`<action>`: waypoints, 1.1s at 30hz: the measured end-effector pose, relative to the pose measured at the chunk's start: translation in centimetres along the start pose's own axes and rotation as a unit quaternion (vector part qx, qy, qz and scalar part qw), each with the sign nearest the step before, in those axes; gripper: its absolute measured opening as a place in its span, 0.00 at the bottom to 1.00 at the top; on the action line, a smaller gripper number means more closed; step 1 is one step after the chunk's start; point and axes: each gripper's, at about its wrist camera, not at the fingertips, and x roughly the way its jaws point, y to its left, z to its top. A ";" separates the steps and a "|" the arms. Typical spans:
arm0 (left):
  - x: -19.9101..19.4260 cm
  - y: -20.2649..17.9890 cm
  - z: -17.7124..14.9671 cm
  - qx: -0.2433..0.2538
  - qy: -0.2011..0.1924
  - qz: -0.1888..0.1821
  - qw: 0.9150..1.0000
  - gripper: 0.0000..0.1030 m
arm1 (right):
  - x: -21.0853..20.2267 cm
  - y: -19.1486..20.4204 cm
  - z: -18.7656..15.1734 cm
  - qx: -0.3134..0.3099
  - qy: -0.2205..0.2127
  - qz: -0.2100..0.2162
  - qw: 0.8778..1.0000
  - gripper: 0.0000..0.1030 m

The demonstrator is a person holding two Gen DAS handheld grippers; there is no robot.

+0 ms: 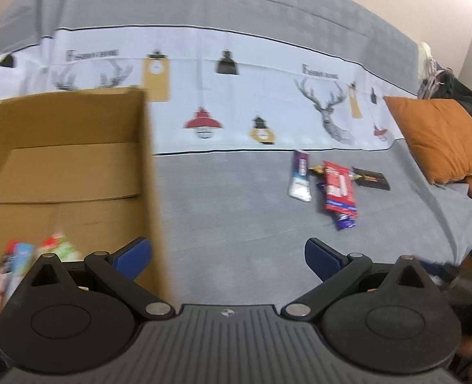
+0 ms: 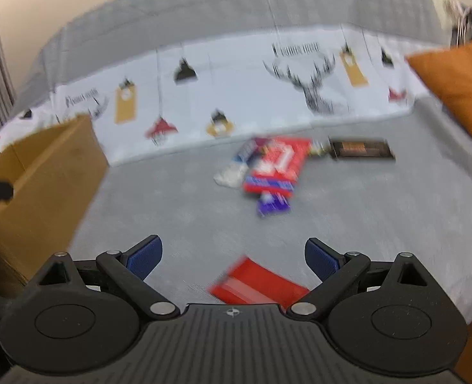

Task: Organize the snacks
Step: 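Grasp a red spicy strip bag with right tool while left tool grasps another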

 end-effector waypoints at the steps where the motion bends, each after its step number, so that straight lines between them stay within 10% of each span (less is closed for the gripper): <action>1: 0.7 -0.8 0.1 0.007 -0.007 0.021 1.000 1.00 | 0.7 -0.6 -0.5 -0.012 0.013 0.000 1.000 0.93; 8: 3.8 -1.8 0.3 0.046 -0.020 0.070 0.996 1.00 | 4.8 -1.7 -2.6 -0.112 0.061 0.010 0.992 0.82; 12: 3.2 -0.6 0.5 0.047 -0.017 0.077 0.996 1.00 | 5.4 -2.1 -1.4 -0.125 0.041 0.012 0.991 0.44; 20: 1.8 -2.1 2.3 0.122 -0.025 0.046 0.991 0.99 | 7.4 -8.7 1.4 0.072 0.010 -0.067 0.995 0.43; 25: 4.1 -0.9 2.3 0.128 0.007 0.000 0.992 0.90 | 7.7 -8.6 0.8 0.083 -0.002 -0.076 0.994 0.44; 33: 2.8 -0.8 1.1 0.181 0.038 0.029 0.982 0.81 | 7.4 -9.9 1.6 0.108 0.000 -0.058 0.992 0.46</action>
